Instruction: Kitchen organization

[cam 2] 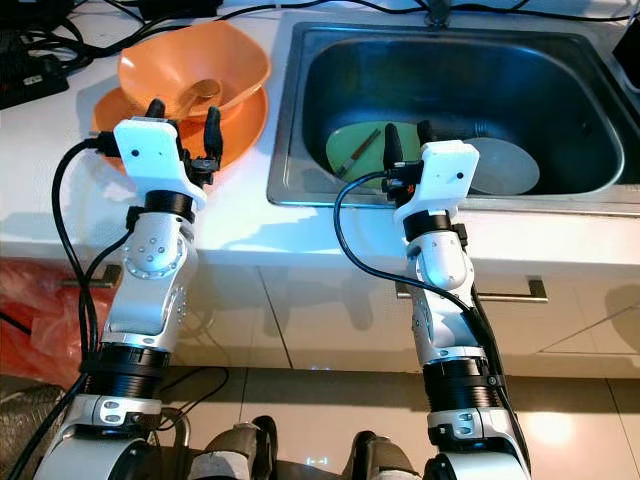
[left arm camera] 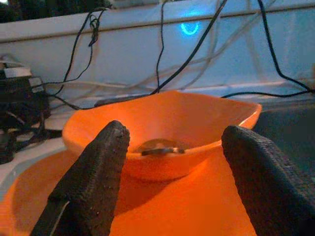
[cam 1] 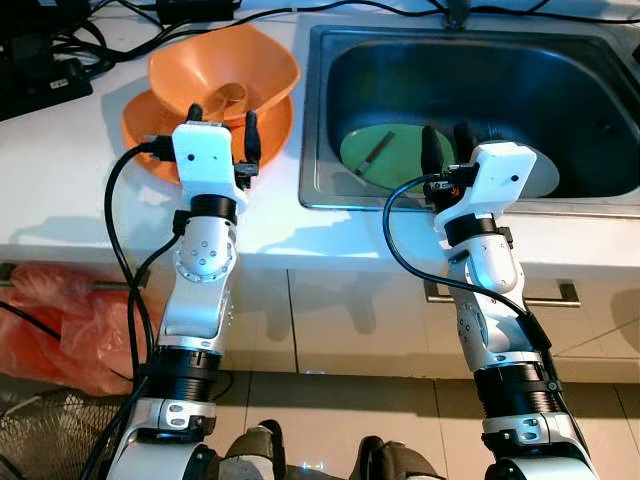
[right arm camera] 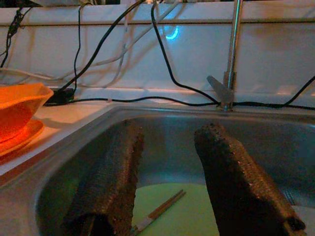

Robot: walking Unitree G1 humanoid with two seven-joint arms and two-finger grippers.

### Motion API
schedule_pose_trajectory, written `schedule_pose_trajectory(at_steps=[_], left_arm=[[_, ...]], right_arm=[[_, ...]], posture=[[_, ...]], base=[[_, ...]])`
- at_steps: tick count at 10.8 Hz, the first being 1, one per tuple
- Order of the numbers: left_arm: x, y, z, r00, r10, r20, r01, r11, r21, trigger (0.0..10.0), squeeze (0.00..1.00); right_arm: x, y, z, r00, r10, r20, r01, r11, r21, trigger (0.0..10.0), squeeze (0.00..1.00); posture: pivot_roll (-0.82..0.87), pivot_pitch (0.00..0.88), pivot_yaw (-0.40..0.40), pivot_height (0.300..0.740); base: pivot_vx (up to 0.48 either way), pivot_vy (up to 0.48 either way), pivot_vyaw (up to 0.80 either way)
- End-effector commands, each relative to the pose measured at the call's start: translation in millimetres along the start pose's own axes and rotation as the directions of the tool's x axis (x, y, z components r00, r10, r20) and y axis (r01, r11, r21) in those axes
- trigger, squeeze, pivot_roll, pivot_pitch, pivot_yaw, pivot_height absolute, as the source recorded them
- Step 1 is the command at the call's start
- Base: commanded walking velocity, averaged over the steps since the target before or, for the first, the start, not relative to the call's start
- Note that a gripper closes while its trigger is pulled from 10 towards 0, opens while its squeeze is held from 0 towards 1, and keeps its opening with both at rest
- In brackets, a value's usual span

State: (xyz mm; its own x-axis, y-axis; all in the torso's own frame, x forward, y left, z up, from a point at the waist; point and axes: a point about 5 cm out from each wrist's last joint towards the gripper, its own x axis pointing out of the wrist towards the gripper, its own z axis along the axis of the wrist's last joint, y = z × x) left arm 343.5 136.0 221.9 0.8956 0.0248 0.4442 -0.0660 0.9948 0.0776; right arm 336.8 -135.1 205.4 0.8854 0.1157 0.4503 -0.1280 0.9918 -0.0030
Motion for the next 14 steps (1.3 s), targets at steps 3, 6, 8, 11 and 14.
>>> schedule_pose_trajectory(at_steps=[3,6,8,11,14], left_arm=[[3.9,-0.6,0.8,1.0,0.025,-0.005,-0.025,1.0,-0.013,0.0,0.0],[3.4,-2.9,-0.1,1.0,0.019,-0.009,-0.02,1.0,-0.021,0.0,0.0],[3.7,-4.0,-0.1,1.0,0.013,-0.011,-0.013,1.0,-0.022,0.0,0.0],[3.9,-4.3,1.0,1.0,0.01,-0.005,-0.01,1.0,-0.02,0.0,0.0],[4.5,-5.4,2.7,1.0,0.004,0.006,-0.004,1.0,-0.015,0.0,0.0]], right_arm=[[-1.7,-1.3,2.5,1.0,-0.005,0.007,0.005,1.0,0.008,10.0,0.0],[-2.0,-1.4,2.0,1.0,-0.005,0.003,0.005,1.0,0.008,10.0,0.0],[-2.1,-1.2,1.9,1.0,-0.005,0.002,0.005,1.0,0.008,10.0,0.0],[-2.2,-0.8,1.4,1.0,-0.003,0.0,0.003,1.0,0.009,10.0,0.0],[-2.4,-1.0,1.0,1.0,-0.006,-0.001,0.006,1.0,0.008,10.0,0.0]], posture=[[0.09,0.201,-0.009,0.74],[0.09,0.2,-0.009,0.74],[0.09,0.201,-0.008,0.74],[0.09,0.202,-0.009,0.74],[0.09,0.201,-0.008,0.74]], base=[[0.0,0.0,0.0],[0.0,0.0,0.0],[0.0,0.0,0.0],[0.0,0.0,0.0],[0.0,0.0,0.0]])
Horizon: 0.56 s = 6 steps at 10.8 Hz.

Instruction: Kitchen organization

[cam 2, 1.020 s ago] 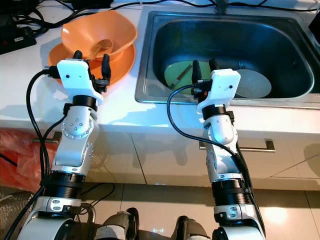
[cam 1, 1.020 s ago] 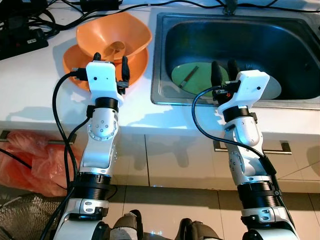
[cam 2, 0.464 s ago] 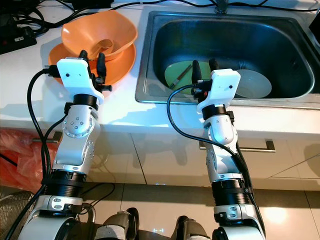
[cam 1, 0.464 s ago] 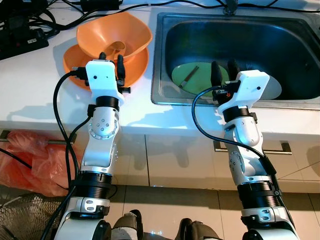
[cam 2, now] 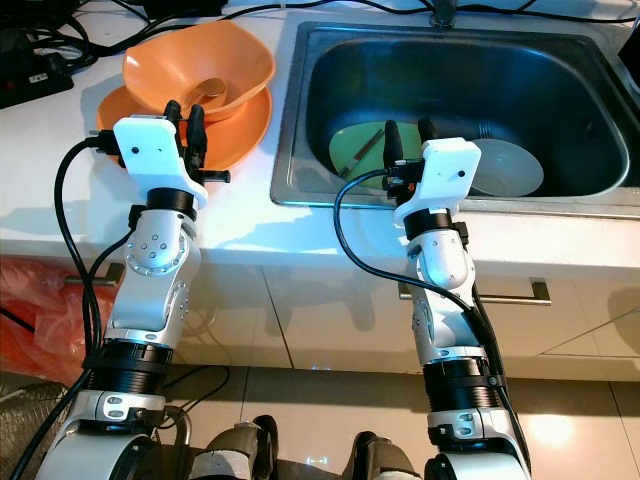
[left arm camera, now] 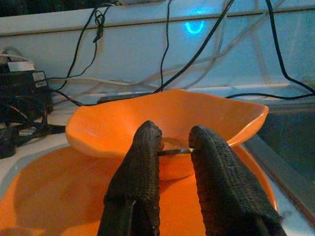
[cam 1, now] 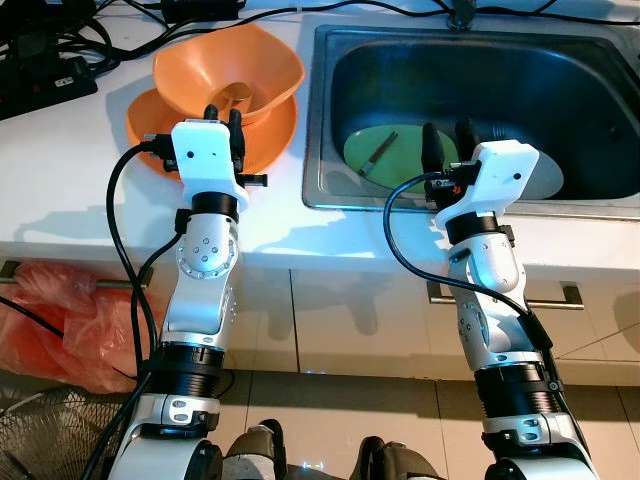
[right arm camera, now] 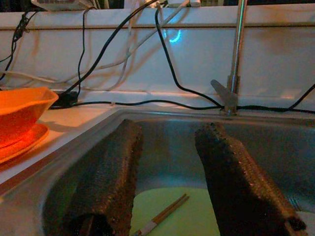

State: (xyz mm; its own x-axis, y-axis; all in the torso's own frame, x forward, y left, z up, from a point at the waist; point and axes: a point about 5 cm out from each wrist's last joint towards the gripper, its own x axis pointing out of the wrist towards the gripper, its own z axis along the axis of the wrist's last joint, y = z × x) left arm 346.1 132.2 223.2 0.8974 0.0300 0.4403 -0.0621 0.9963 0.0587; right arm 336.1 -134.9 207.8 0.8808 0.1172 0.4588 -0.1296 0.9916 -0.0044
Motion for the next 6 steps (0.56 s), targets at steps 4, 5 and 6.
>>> schedule_pose_trajectory(at_steps=[4,5,6], left_arm=[[2.4,-2.8,8,0.999,-0.011,0.049,0.009,0.999,0.042,0.0,0.0],[2.8,-4.6,15,0.994,-0.024,0.103,0.015,0.996,0.087,0.0,0.0],[2.7,-6.4,20,0.989,-0.035,0.145,0.017,0.992,0.122,0.0,0.0]], right_arm=[[-2.7,-1.1,-1,1.0,-0.007,-0.01,0.008,1.0,0.011,10.0,0.0],[-2.7,-1.1,-1,1.0,-0.008,-0.01,0.008,1.0,0.01,10.0,0.0],[-2.7,-1.2,-2,1.0,-0.009,-0.01,0.009,1.0,0.01,10.0,0.0]], posture=[[0.09,0.201,-0.008,0.74],[0.09,0.201,-0.008,0.74],[0.09,0.199,-0.008,0.74]], base=[[0.0,0.0,0.0],[0.0,0.0,0.0],[0.0,0.0,0.0]])
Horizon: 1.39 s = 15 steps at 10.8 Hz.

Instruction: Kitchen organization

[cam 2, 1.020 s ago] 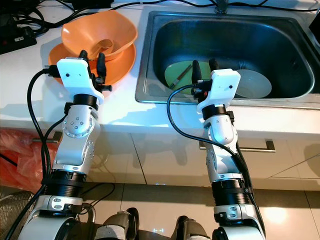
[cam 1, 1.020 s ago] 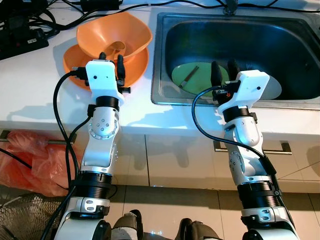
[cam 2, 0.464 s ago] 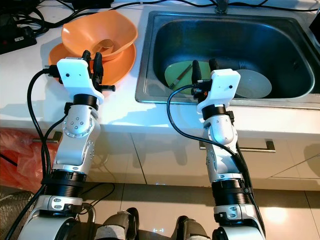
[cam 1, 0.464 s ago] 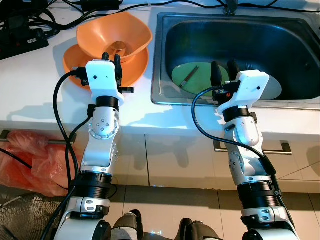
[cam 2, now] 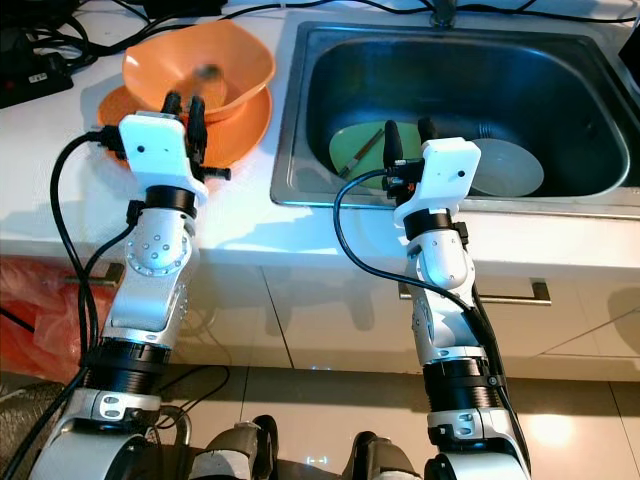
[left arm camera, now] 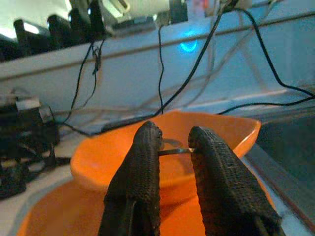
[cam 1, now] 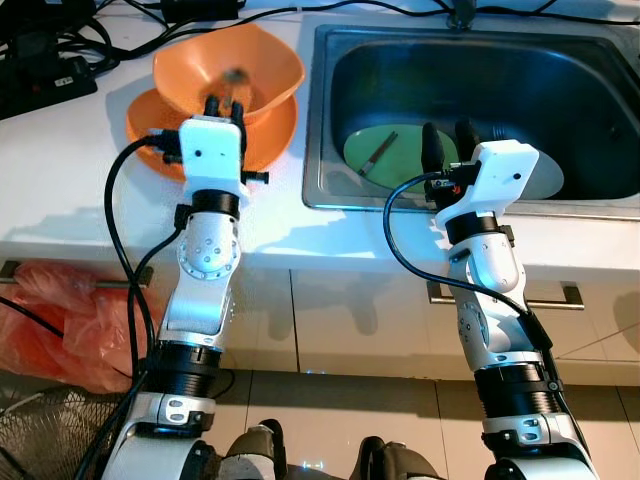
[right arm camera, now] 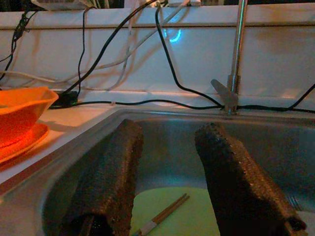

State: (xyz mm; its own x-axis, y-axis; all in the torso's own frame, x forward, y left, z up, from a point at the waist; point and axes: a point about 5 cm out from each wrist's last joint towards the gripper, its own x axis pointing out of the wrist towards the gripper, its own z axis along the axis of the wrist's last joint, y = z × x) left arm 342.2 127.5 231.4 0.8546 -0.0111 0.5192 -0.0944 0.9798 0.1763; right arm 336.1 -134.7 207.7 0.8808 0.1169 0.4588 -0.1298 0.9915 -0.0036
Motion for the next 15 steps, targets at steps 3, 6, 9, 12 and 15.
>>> schedule_pose_trajectory(at_steps=[3,6,9,12,15], left_arm=[[4.6,-7.3,22,0.991,-0.035,0.128,0.027,0.998,0.06,10.0,0.0],[7.0,-18.6,45,0.961,-0.116,0.251,0.086,0.988,0.127,10.0,0.0],[10.5,-35.3,76,0.91,-0.2,0.364,0.189,0.98,0.066,10.0,0.0],[14.0,-48.5,79,0.933,-0.21,0.294,0.308,0.888,-0.342,10.0,0.0],[15.5,-52.0,75,0.937,-0.262,0.229,0.348,0.678,-0.647,10.0,0.0]], right_arm=[[-2.6,-1.1,-2,1.0,-0.009,-0.01,0.009,1.0,0.01,10.0,0.0],[-2.3,-0.7,-3,1.0,-0.006,-0.013,0.007,1.0,0.01,10.0,0.0],[-2.8,0.2,-4,1.0,-0.004,-0.017,0.005,1.0,0.012,10.0,0.0],[-2.8,0.4,-4,1.0,-0.005,-0.019,0.006,1.0,0.012,10.0,0.0],[-2.9,1.4,-5,1.0,-0.005,-0.02,0.005,1.0,0.02,10.0,0.0]], posture=[[0.09,0.197,-0.006,0.74],[0.09,0.193,-0.006,0.74],[0.09,0.193,-0.004,0.74],[0.09,0.195,-0.002,0.74],[0.09,0.194,0.0,0.74]], base=[[0.0,0.0,0.0],[0.0,0.0,0.0],[0.0,0.0,0.0],[0.0,0.0,0.0],[0.0,0.0,0.0]])
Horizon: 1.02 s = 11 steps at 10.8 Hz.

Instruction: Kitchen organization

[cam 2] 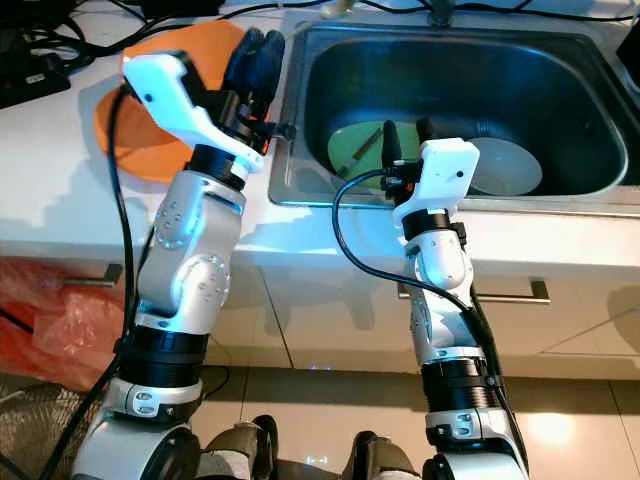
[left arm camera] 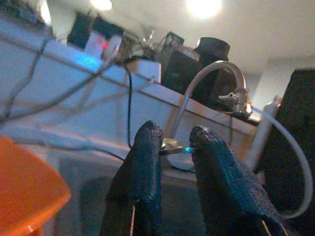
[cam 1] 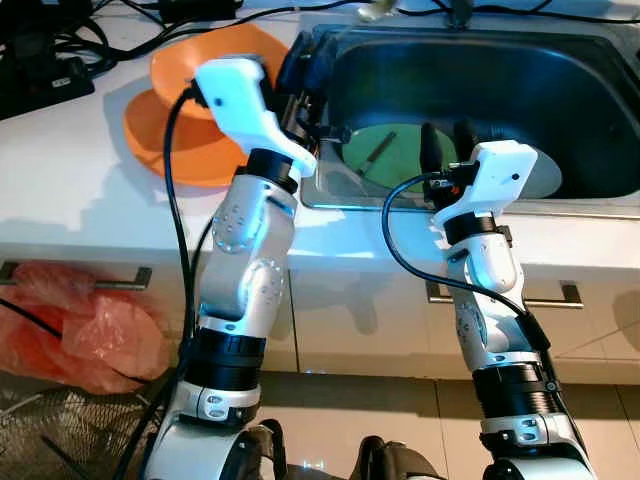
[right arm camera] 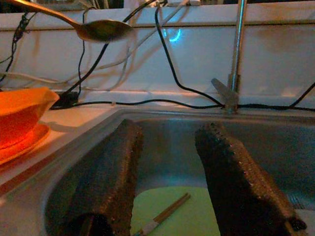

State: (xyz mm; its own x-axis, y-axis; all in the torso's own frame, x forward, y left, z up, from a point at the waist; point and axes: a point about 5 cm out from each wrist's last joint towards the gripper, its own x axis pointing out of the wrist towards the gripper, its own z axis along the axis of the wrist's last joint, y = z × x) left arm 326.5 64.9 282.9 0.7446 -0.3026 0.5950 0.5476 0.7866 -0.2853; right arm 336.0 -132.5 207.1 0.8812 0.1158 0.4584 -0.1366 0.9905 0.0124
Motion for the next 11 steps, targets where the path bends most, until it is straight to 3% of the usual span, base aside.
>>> schedule_pose_trajectory(at_steps=[1,3,4,5,6,8,9,10,11], left_arm=[[2.7,-6.0,3,1.0,-0.025,0.005,0.025,0.993,-0.113,10.0,0.0],[-3.6,-0.3,-10,0.999,0.007,-0.044,-0.024,0.915,-0.403,10.0,0.0],[-8.2,2.5,-18,0.997,0.023,-0.067,-0.055,0.85,-0.523,10.0,0.0],[-11.7,2.8,-22,0.997,0.024,-0.079,-0.067,0.801,-0.595,10.0,0.0],[-13.4,2.5,-24,0.996,0.024,-0.084,-0.073,0.762,-0.643,10.0,0.0],[-15.5,-3.1,-30,0.992,-0.025,-0.121,-0.059,0.761,-0.646,10.0,0.0],[-16.0,-3.7,-31,0.991,-0.031,-0.128,-0.06,0.76,-0.647,10.0,0.0],[-17.9,-1.2,-36,0.988,-0.025,-0.153,-0.081,0.759,-0.646,10.0,0.0],[-20.2,0.5,-40,0.985,-0.022,-0.173,-0.096,0.758,-0.645,10.0,0.0]], right_arm=[[-3.3,-0.7,-5,1.0,-0.011,-0.028,0.012,0.999,0.036,10.0,0.0],[-3.1,1.4,-6,0.999,-0.01,-0.045,0.016,0.992,0.125,10.0,0.0],[-2.2,2.5,-6,0.998,-0.013,-0.055,0.025,0.978,0.206,10.0,0.0],[-1.6,2.7,-6,0.998,-0.022,-0.064,0.04,0.954,0.297,10.0,0.0],[-0.3,3.6,-5,0.996,-0.022,-0.083,0.057,0.891,0.451,10.0,0.0],[4.8,-7.9,-8,0.98,-0.117,-0.161,0.197,0.673,0.713,10.0,0.0],[5.6,-12.8,-11,0.971,-0.138,-0.193,0.237,0.601,0.764,10.0,0.0],[6.9,-15.7,-9,0.971,-0.144,-0.191,0.238,0.504,0.831,10.0,0.0],[6.2,-6.4,-4,0.986,-0.075,-0.149,0.166,0.531,0.831,10.0,0.0]], posture=[[0.09,0.193,-0.001,0.74],[0.09,0.195,-0.002,0.74],[0.09,0.197,-0.003,0.74],[0.09,0.198,-0.004,0.74],[0.09,0.198,-0.003,0.74],[0.09,0.197,-0.001,0.74],[0.09,0.197,0.0,0.74],[0.09,0.197,0.0,0.74],[0.08,0.196,0.003,0.74]], base=[[0.0,0.0,0.0],[0.0,0.0,0.0],[0.0,0.0,0.0],[0.0,0.0,0.0],[0.0,0.0,0.0],[0.0,0.0,0.0],[0.0,0.0,0.0],[0.0,0.0,0.0],[0.0,0.0,0.0]])
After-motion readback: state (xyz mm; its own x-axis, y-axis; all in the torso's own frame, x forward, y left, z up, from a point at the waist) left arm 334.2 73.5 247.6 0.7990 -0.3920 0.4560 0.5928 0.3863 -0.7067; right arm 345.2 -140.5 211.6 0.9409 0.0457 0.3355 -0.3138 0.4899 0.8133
